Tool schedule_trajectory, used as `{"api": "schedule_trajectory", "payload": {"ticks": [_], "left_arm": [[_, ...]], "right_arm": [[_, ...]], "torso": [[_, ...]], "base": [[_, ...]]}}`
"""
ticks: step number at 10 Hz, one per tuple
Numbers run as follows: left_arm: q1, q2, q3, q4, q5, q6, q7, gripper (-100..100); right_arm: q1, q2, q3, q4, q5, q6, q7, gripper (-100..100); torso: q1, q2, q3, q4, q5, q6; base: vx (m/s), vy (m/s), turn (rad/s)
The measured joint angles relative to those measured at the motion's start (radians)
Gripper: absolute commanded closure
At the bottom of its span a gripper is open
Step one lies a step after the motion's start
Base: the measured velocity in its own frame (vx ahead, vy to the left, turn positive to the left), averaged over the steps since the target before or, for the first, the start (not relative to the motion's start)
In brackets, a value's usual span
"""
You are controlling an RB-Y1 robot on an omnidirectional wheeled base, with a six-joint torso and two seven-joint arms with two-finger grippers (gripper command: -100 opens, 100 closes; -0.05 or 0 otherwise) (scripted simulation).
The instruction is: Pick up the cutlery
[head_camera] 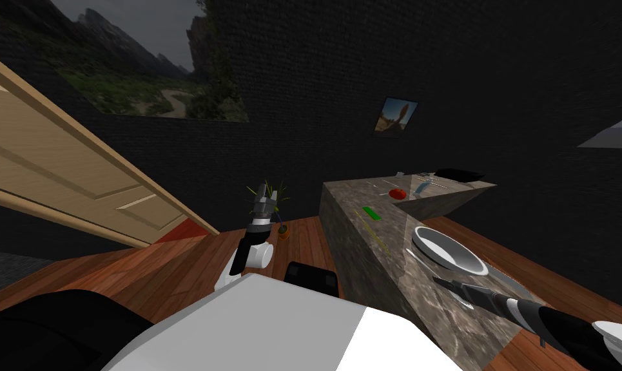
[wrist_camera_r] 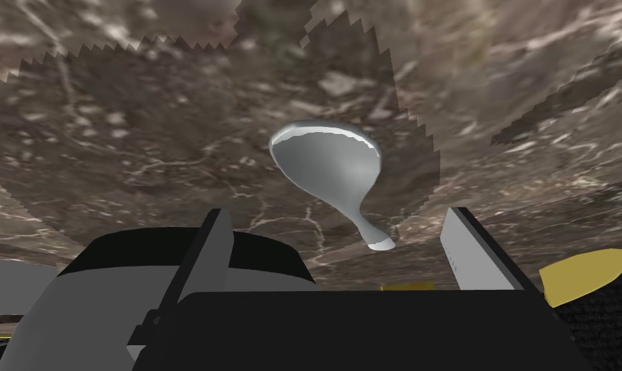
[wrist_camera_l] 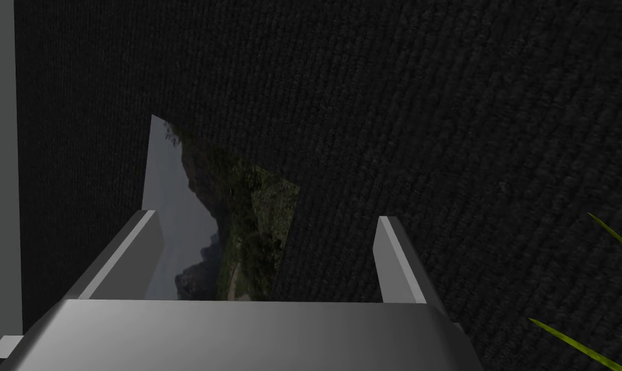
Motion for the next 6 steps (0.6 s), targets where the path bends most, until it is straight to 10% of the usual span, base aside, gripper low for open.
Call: {"api": "schedule_trajectory", "payload": {"ticks": [4, 5, 6], "left_arm": [[0.0, 0.0, 0.0, 0.0, 0.0, 0.0, 0.0, 0], [0.0, 0.0, 0.0, 0.0, 0.0, 0.0, 0.0, 0], [0.0, 0.0, 0.0, 0.0, 0.0, 0.0, 0.0, 0]], "right_arm": [[-0.05, 0.062, -0.034, 0.093, 0.106, -0.058, -0.055, -100], [-0.05, 0.063, -0.035, 0.094, 0.109, -0.06, -0.057, 100], [-0.05, 0.063, -0.035, 0.094, 0.108, -0.059, -0.056, 100]], "torso": [[0.0, 0.0, 0.0, 0.0, 0.0, 0.0], [-0.001, -0.001, -0.001, 0.0, 0.0, 0.0], [-0.001, -0.002, -0.001, 0.0, 0.0, 0.0]], "base": [[-0.03, 0.015, 0.051], [0.0, 0.0, 0.0], [0.0, 0.0, 0.0]]}}
